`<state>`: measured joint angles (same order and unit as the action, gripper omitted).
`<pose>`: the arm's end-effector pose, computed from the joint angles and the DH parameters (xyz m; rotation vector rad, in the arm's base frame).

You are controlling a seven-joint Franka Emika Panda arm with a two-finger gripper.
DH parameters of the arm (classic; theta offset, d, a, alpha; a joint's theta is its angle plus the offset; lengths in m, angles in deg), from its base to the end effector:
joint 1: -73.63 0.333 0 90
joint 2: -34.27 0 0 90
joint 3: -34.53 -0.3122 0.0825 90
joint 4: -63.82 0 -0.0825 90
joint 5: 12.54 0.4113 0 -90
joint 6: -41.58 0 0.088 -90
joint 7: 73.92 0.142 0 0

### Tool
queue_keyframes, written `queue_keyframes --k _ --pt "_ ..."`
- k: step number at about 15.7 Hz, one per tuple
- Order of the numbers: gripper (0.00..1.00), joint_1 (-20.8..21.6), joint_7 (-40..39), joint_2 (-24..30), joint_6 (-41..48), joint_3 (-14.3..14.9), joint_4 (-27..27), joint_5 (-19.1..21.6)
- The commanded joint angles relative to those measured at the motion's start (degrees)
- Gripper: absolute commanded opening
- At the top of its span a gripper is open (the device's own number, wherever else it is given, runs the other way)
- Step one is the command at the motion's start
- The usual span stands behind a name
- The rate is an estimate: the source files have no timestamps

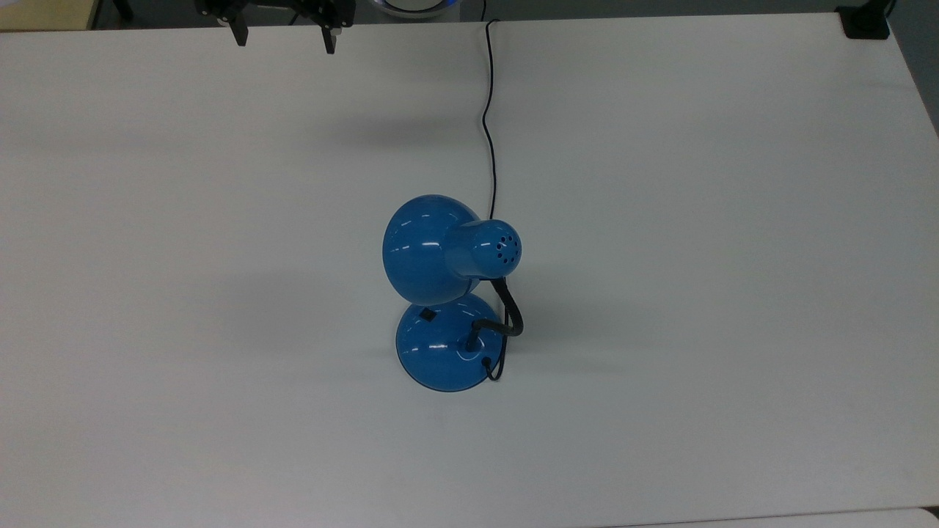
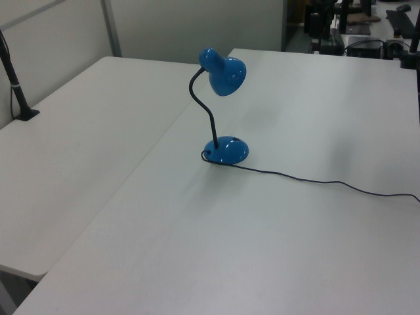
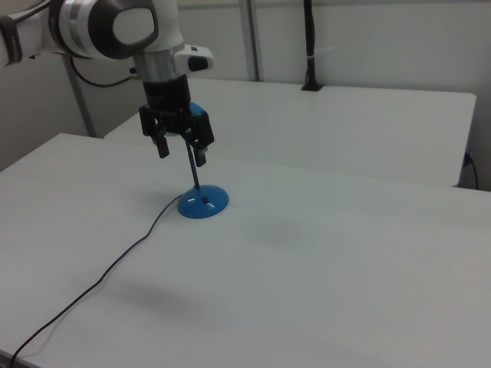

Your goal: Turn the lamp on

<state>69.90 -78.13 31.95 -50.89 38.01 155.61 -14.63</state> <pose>0.5898 -0.0791 0.5501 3.1044 -0.0780 -0.0501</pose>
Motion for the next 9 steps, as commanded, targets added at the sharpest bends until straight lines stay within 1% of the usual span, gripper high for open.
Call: queue_keyframes --k 1,3,7,9 --pt "1.00 0.39 -1.65 -0.39 0.38 0.20 -0.56 -0.54" --pt "1.00 0.57 -4.21 -0.31 0.10 0.21 -0.56 -0.72" --pt "1.00 0.92 -4.75 -0.40 0.01 0.03 -0.30 -0.98" --pt "1.00 0.92 -7.20 -0.40 -0.16 0.12 -0.30 -0.37"
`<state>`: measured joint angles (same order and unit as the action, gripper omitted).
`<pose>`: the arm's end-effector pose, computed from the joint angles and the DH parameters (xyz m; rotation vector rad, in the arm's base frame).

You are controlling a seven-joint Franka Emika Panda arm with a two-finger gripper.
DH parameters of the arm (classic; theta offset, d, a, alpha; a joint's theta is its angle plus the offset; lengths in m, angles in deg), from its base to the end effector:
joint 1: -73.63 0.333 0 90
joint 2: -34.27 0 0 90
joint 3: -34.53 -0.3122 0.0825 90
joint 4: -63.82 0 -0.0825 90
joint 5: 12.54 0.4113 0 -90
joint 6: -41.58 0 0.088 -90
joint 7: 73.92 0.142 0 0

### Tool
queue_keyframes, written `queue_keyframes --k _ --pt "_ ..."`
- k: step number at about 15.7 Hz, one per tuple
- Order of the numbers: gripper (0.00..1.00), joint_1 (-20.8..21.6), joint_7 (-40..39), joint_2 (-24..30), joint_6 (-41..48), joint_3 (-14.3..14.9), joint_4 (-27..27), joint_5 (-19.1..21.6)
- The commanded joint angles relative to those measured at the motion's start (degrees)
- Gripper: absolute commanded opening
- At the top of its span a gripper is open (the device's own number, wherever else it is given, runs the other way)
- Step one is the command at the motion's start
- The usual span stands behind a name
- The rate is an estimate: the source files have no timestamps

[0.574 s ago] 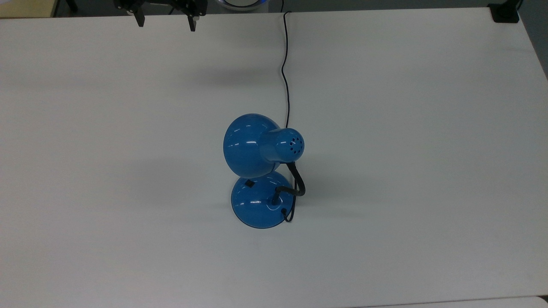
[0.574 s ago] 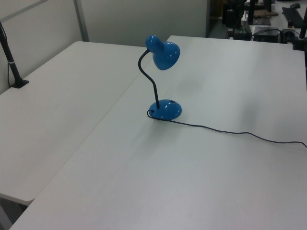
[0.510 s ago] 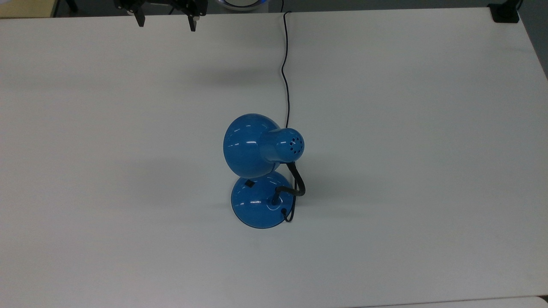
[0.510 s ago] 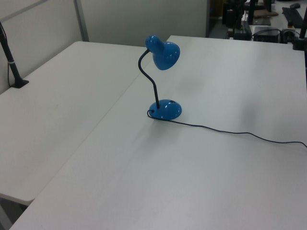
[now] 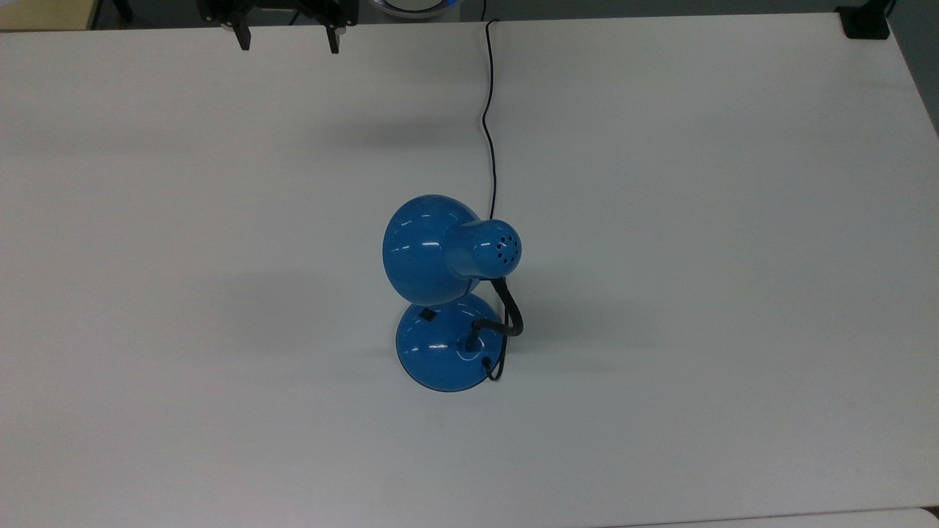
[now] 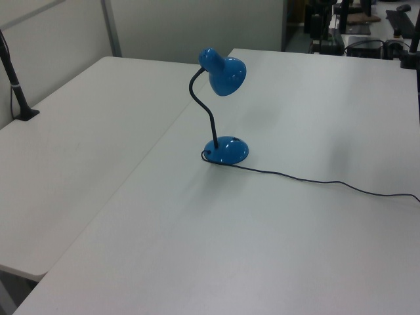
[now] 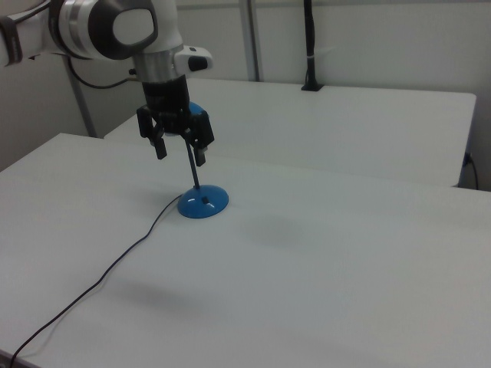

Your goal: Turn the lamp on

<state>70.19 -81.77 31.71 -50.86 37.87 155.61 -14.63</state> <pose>0.5913 -0.0748 0.5476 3.1064 0.0324 -0.0590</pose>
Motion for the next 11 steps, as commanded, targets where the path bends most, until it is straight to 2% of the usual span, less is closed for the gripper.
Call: queue_keyframes --k 1,2,4,5,6,8,10,11 --pt "0.93 0.63 -5.83 -0.17 -0.19 0.26 -0.21 -0.20" --pt "0.78 0.63 -7.68 -0.17 -0.19 0.26 -0.04 0.24" --pt "0.32 0.81 -12.77 -0.17 -0.28 0.17 0.75 1.64" --pt "0.19 0.90 -16.10 -0.25 -1.33 0.17 1.19 3.39" --pt "0.12 1.51 -19.79 -0.25 -2.99 0.26 1.98 4.54" --pt "0.10 1.86 -25.61 -1.13 -5.11 0.26 2.51 5.17" --pt "0.00 2.04 -30.44 -1.83 -7.74 0.17 3.38 5.87" --pt "0.00 2.13 -33.16 -2.10 -9.49 0.17 4.61 7.00"
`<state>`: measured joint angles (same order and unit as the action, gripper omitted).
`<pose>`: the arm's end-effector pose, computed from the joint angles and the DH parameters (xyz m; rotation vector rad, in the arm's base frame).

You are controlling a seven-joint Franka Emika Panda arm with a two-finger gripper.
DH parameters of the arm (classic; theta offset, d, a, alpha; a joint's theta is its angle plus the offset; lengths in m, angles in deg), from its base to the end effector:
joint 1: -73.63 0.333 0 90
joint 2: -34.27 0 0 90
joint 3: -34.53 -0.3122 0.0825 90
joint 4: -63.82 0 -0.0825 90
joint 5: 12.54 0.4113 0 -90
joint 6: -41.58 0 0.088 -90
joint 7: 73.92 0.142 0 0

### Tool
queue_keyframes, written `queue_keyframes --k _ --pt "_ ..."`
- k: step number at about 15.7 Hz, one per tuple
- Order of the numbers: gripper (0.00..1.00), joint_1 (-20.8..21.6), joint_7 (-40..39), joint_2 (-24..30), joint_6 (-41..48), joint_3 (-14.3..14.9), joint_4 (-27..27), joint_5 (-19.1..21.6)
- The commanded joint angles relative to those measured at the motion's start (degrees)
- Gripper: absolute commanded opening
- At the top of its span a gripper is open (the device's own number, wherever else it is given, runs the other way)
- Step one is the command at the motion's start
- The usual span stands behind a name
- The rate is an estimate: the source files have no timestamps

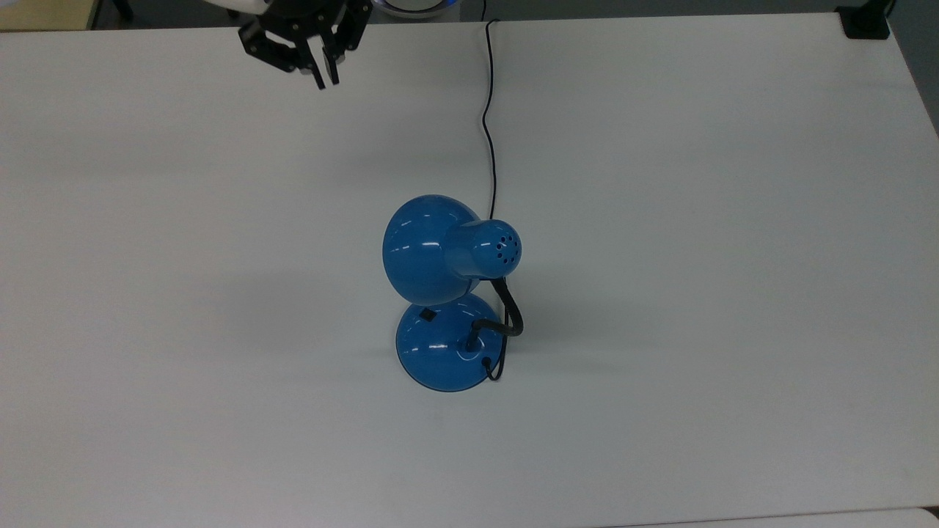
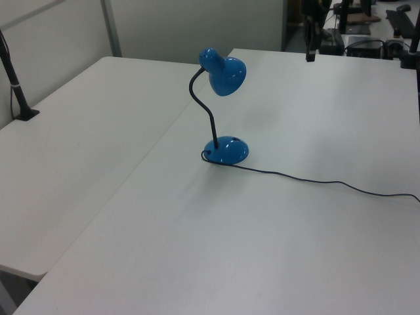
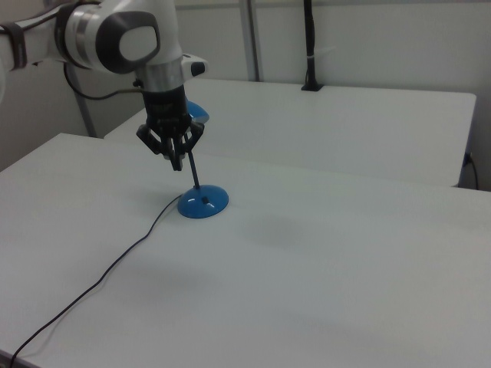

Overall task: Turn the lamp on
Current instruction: 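Move the gripper toward the blue lamp base beside the gooseneck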

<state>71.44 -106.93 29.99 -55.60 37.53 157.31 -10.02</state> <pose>0.6089 -0.0487 0.5216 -3.0119 -0.7370 -0.0052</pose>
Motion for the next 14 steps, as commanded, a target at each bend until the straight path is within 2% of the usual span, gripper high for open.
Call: queue_keyframes --k 1,3,6,14 --pt "0.00 0.88 -9.86 -0.56 -6.60 0.51 4.32 4.15" --pt "0.00 2.01 -10.50 -1.26 -10.55 0.25 5.91 6.79" --pt "0.00 4.56 -9.70 -5.11 -16.35 0.24 5.83 6.89" --pt "0.00 6.24 -10.14 -13.99 -32.53 -0.02 5.65 7.15"
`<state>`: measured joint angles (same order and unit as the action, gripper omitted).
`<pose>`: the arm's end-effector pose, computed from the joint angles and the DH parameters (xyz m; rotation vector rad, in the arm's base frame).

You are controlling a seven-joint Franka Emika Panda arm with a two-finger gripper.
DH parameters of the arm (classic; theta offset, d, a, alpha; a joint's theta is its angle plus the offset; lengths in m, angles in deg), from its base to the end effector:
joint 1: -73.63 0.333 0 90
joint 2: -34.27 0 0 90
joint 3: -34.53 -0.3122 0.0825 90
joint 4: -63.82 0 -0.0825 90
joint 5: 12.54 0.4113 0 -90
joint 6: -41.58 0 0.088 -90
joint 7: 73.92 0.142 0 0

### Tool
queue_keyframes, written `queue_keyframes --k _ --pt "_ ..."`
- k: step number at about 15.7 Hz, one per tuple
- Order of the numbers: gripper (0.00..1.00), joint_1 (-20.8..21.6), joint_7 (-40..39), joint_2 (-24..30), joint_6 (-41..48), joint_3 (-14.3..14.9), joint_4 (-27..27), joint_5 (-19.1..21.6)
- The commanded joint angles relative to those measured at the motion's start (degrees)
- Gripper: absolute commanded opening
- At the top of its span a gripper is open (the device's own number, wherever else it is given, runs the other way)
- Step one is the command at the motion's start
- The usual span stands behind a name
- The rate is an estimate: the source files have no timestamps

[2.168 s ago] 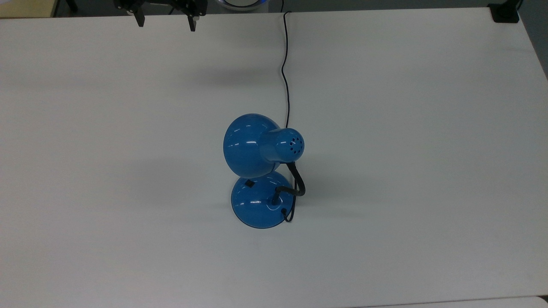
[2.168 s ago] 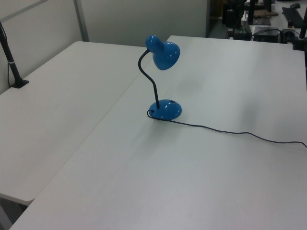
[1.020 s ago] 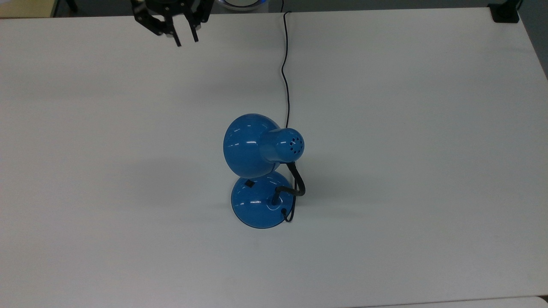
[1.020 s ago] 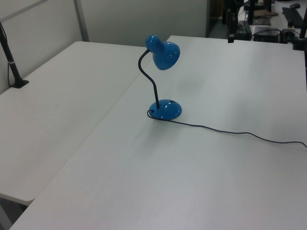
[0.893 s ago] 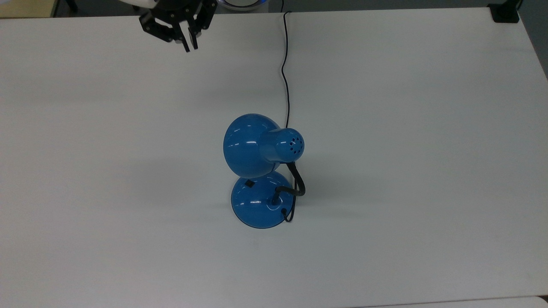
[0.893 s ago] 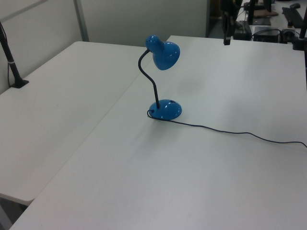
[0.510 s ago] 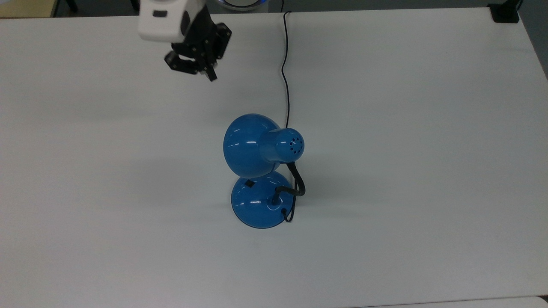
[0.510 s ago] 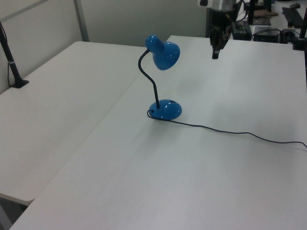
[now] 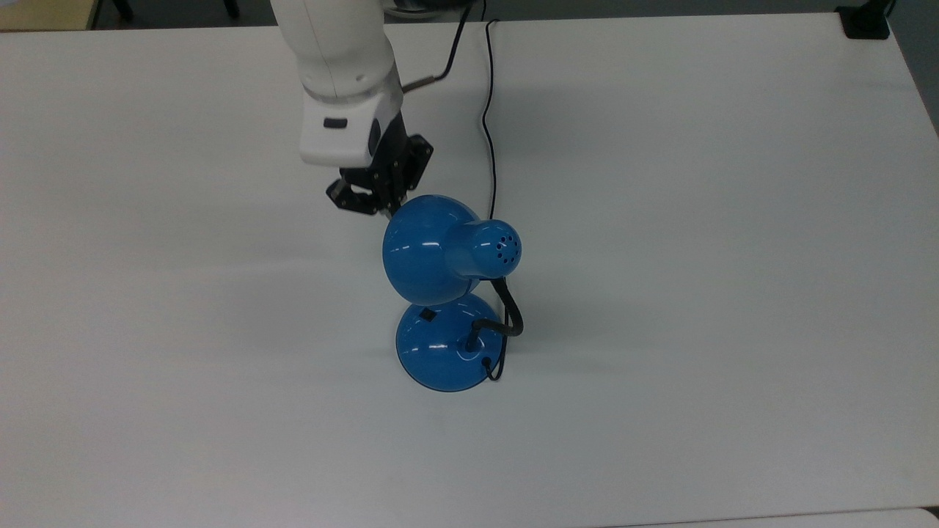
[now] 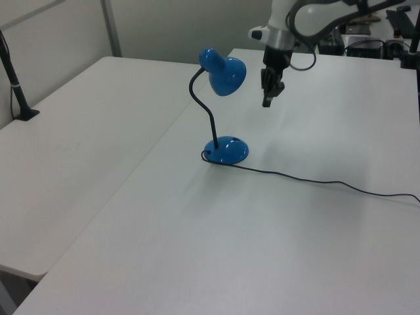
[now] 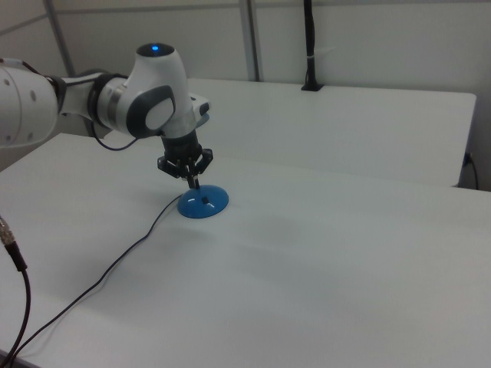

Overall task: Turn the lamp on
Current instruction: 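Move the gripper toward the blue lamp base beside the gooseneck, then lower the gripper onto the switch on the blue lamp base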

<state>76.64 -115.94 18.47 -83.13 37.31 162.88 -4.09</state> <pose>0.6835 0.0145 0.3888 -2.9102 -1.0079 -0.3121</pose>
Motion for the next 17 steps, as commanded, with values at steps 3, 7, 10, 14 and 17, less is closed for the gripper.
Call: queue_keyframes --k 3,7,10,14,17 --pt "0.00 1.91 -0.61 -6.33 -11.23 -0.67 -0.28 1.92" --pt "0.00 2.18 -0.69 -10.38 -15.39 -0.76 -1.67 1.93" --pt "0.00 2.09 -0.61 -11.88 -15.57 -0.76 -2.83 1.93" --pt "0.00 1.83 -1.92 -12.15 -18.20 -0.76 -2.21 1.75" --pt "0.00 -0.09 -6.65 -11.36 -18.29 -1.11 -0.73 2.01"
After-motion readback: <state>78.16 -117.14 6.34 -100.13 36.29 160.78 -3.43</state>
